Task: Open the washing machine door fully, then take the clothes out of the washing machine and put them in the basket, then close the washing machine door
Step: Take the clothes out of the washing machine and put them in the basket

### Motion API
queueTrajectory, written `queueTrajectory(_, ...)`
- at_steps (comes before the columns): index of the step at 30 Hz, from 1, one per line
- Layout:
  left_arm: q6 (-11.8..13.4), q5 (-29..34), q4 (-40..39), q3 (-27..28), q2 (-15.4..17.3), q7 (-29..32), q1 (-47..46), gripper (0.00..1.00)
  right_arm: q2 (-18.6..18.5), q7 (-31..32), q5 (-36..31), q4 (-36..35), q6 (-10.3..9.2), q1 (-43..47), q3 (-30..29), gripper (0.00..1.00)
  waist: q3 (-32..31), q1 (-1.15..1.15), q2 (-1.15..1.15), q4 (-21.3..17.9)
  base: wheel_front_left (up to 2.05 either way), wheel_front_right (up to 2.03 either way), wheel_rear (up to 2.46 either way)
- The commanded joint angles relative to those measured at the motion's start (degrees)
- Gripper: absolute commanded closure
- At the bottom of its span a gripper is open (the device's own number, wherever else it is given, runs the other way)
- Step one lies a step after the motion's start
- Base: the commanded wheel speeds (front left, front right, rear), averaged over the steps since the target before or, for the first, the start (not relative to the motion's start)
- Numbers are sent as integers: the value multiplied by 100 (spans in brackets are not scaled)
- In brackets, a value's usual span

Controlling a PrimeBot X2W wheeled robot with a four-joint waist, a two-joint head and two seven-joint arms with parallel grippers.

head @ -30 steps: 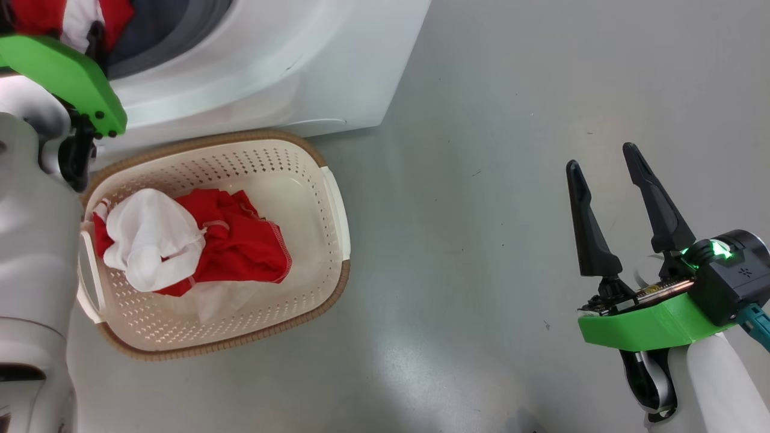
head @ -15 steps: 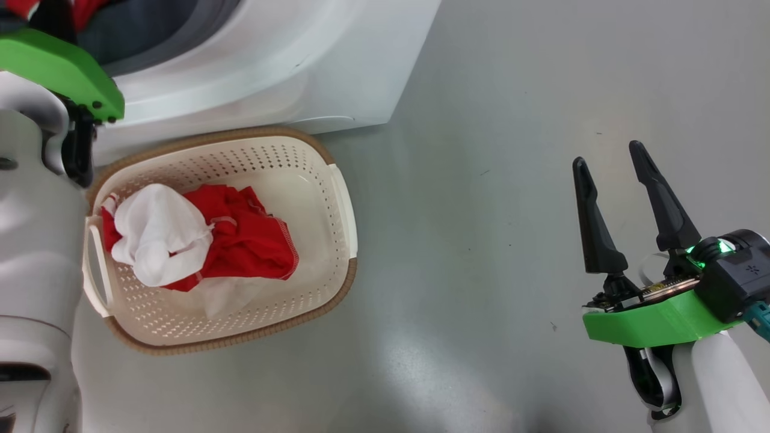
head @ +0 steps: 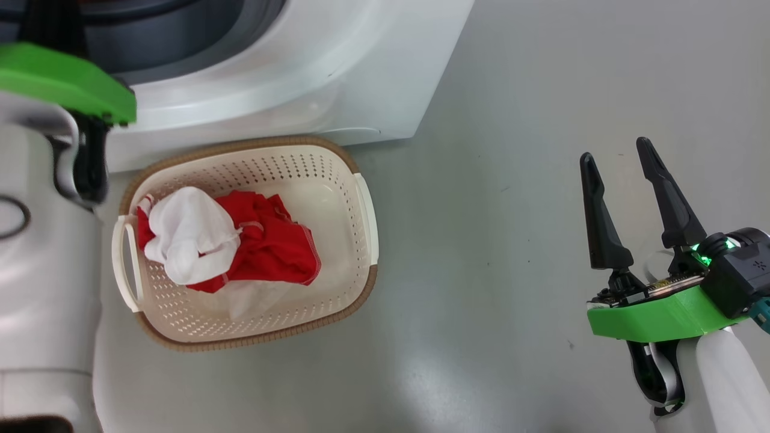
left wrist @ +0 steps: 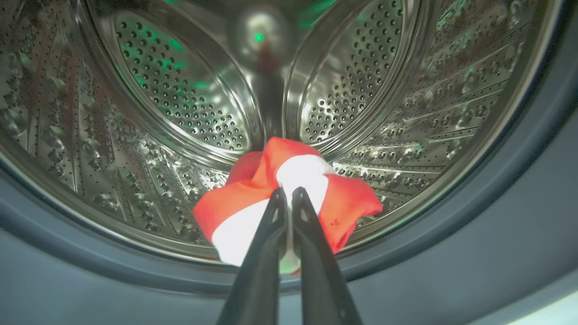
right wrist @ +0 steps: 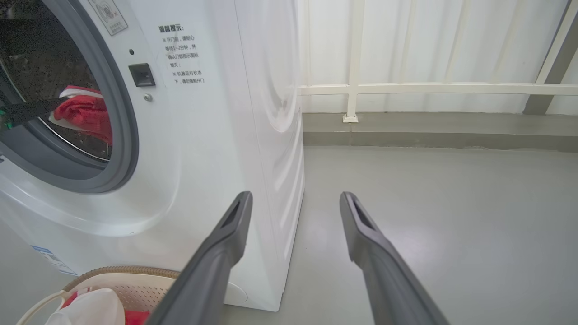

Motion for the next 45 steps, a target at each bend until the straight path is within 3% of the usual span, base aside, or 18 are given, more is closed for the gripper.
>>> queueTrajectory(1,-42,92,-477,183,195,-65,389,100,-26,-36,61,-91,36,-1,123,0,-149,0,0,24,0,0,0)
queueTrajectory(8,-61,221,-1606,513,82,-66,1399,100,-26,-36,62,-20,36,96,103,0,-589,0,0,3,0,0,0)
queueTrajectory(21,-76,414,-2937,743,-154,-66,3046,100,-26,-36,57,78,36,382,97,0,-1344,0,0,-27,0,0,0)
queueTrajectory(35,-73,306,-4060,481,-373,-27,4404,100,-26,-36,42,105,36,623,26,0,-1902,0,0,122,0,0,0)
queueTrajectory(45,134,112,-5352,328,-532,232,5151,100,-26,-36,-8,124,36,753,-129,0,-2049,0,0,269,0,0,0)
